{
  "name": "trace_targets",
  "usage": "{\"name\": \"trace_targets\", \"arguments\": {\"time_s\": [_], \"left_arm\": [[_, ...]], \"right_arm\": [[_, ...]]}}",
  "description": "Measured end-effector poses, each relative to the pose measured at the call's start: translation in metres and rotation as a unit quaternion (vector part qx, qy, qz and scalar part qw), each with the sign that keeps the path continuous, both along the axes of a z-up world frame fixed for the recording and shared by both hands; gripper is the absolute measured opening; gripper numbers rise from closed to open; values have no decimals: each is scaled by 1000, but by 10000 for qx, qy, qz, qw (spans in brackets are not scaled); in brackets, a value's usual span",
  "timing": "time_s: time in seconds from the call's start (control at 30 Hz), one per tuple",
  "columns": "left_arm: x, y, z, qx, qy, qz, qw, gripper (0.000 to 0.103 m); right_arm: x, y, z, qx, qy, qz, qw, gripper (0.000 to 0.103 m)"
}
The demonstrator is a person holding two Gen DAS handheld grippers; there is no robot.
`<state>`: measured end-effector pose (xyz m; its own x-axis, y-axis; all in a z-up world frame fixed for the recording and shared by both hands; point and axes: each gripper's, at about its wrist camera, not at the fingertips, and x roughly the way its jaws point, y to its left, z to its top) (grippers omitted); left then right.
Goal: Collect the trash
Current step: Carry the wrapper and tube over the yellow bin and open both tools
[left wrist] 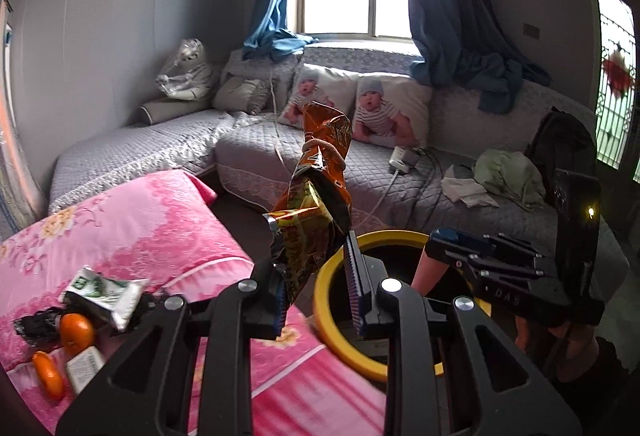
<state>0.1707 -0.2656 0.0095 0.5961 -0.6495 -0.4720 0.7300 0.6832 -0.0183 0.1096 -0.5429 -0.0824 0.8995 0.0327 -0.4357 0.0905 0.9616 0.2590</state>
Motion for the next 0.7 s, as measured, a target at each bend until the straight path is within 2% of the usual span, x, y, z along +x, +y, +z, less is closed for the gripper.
{"name": "trace_targets", "arguments": {"time_s": [0.33,0.53,0.57,0.6,0.63,0.67,0.7], "left_arm": [[30,-68,-48,275,616,-222,9975,24],[37,-86,-67,376,771,-180,9961,26],[38,-84,-68,351,829,-165,9958,32],[40,-80,-69,273,927,-125,9952,43],[42,-75,-69,178,1018,-69,9946,51],[44,-70,-68,106,1048,-17,9944,64],[46,-63,-66,-6,1052,103,9944,72]], "right_arm": [[-3,-21,-29,-81,480,-687,9965,31],[-4,-37,-47,163,714,-1043,9919,32],[-3,-39,-48,170,767,-1107,9907,32],[-2,-41,-50,202,816,-1160,9897,32],[-2,-44,-52,274,813,-1171,9894,33],[-3,-47,-54,369,794,-1177,9892,35],[-3,-47,-52,386,781,-1208,9888,43]]}}
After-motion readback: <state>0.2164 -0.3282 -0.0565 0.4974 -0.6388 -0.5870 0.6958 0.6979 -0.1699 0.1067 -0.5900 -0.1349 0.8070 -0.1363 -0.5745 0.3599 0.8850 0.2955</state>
